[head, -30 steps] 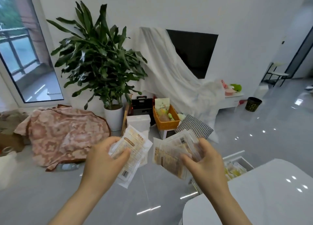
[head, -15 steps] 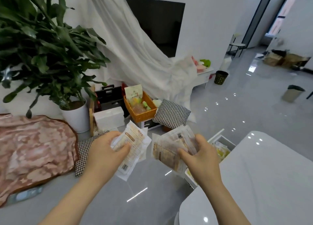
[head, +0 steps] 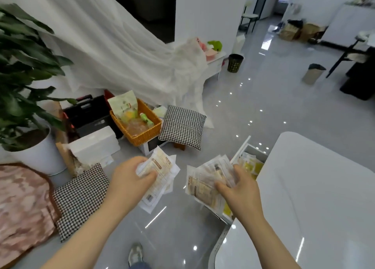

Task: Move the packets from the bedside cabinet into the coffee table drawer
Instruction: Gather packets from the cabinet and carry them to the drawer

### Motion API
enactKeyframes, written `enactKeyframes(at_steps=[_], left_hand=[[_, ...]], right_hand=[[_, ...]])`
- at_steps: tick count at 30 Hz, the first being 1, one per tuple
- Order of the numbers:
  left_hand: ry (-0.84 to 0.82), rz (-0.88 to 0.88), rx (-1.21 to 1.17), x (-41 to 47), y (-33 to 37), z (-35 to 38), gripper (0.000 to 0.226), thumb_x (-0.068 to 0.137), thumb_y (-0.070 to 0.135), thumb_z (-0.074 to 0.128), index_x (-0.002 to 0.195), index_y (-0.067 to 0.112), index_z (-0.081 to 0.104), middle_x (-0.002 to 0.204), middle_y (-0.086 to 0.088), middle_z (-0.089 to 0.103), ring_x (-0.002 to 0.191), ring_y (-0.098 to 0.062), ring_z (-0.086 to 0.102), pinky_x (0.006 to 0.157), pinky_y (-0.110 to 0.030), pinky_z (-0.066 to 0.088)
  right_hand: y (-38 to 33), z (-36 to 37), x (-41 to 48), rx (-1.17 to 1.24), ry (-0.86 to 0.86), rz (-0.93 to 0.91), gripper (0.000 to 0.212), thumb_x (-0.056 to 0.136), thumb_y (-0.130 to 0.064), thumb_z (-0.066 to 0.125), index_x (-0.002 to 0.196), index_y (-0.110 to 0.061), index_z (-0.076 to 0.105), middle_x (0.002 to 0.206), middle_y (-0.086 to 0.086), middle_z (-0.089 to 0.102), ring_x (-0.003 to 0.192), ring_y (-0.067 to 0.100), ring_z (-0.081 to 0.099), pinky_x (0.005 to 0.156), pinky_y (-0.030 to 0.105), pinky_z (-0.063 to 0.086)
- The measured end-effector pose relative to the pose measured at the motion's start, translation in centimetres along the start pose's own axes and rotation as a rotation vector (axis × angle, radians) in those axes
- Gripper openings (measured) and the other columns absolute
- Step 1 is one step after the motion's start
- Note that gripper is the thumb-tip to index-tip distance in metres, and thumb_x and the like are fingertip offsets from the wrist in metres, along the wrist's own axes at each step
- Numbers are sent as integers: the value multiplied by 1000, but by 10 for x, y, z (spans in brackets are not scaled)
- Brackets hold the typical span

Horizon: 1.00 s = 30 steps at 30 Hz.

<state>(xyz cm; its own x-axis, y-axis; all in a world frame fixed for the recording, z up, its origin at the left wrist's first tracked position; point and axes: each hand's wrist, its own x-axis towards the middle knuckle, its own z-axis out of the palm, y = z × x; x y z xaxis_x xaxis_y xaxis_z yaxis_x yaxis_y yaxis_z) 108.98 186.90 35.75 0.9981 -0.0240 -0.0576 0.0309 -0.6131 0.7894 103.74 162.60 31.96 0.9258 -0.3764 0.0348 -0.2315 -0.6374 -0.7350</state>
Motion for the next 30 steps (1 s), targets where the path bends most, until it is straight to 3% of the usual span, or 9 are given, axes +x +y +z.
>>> enactKeyframes(at_steps=[5, 7, 10, 13, 16, 20, 24, 30], left_hand=[[-153, 37, 22, 89, -13, 13, 16, 81, 16, 68, 85, 31, 64, 82, 16, 65, 76, -4, 64, 61, -27, 56], [-208, 50, 55, 124, -16, 15, 12, 81, 16, 67, 83, 28, 64, 80, 16, 64, 73, -2, 63, 56, -25, 54], [-274, 91, 104, 174, -20, 23, 9, 80, 18, 68, 88, 22, 67, 83, 11, 65, 75, -6, 62, 64, -36, 56], [-370, 137, 165, 218, -19, 38, 9, 80, 19, 67, 89, 18, 67, 83, 10, 64, 77, -7, 61, 66, -35, 54], [-473, 162, 193, 251, -14, 61, 9, 81, 21, 66, 90, 23, 67, 87, 9, 67, 79, -11, 63, 65, -34, 55], [-602, 205, 208, 291, 0, 101, 10, 82, 22, 67, 91, 26, 66, 86, 11, 66, 77, -5, 63, 63, -30, 56], [-674, 239, 229, 331, 28, 155, 4, 80, 21, 65, 84, 23, 66, 80, 8, 68, 73, -10, 65, 64, -37, 59], [-798, 351, 342, 373, 86, 239, 6, 81, 17, 61, 78, 15, 65, 75, 3, 67, 68, -14, 65, 58, -34, 55]], right_hand=[[1, 32, 45, 4, 37, 160, 24, 77, -29, 72, 93, -27, 54, 84, -15, 60, 73, 2, 58, 57, 16, 45], [-1, 46, 62, 10, 71, 220, 24, 75, -26, 73, 89, -26, 54, 83, -10, 61, 73, 5, 58, 60, 22, 49], [-3, 63, 82, 26, 107, 348, 28, 72, -25, 73, 94, -27, 56, 87, -10, 63, 77, 10, 61, 70, 33, 55], [4, 77, 99, 44, 147, 467, 31, 69, -29, 70, 98, -26, 58, 87, -10, 64, 78, 11, 62, 70, 36, 56], [13, 79, 110, 75, 194, 580, 28, 70, -25, 70, 95, -26, 56, 84, -9, 63, 74, 10, 61, 63, 30, 54], [32, 72, 133, 115, 302, 670, 28, 71, -18, 72, 77, -30, 47, 72, -12, 56, 62, 4, 54, 52, 17, 38], [68, 59, 164, 127, 395, 795, 24, 68, -20, 72, 74, -14, 49, 70, 2, 58, 63, 21, 55, 55, 35, 46], [119, 22, 203, 146, 494, 940, 26, 68, -20, 72, 77, -9, 51, 72, 8, 59, 66, 26, 57, 59, 40, 49]])
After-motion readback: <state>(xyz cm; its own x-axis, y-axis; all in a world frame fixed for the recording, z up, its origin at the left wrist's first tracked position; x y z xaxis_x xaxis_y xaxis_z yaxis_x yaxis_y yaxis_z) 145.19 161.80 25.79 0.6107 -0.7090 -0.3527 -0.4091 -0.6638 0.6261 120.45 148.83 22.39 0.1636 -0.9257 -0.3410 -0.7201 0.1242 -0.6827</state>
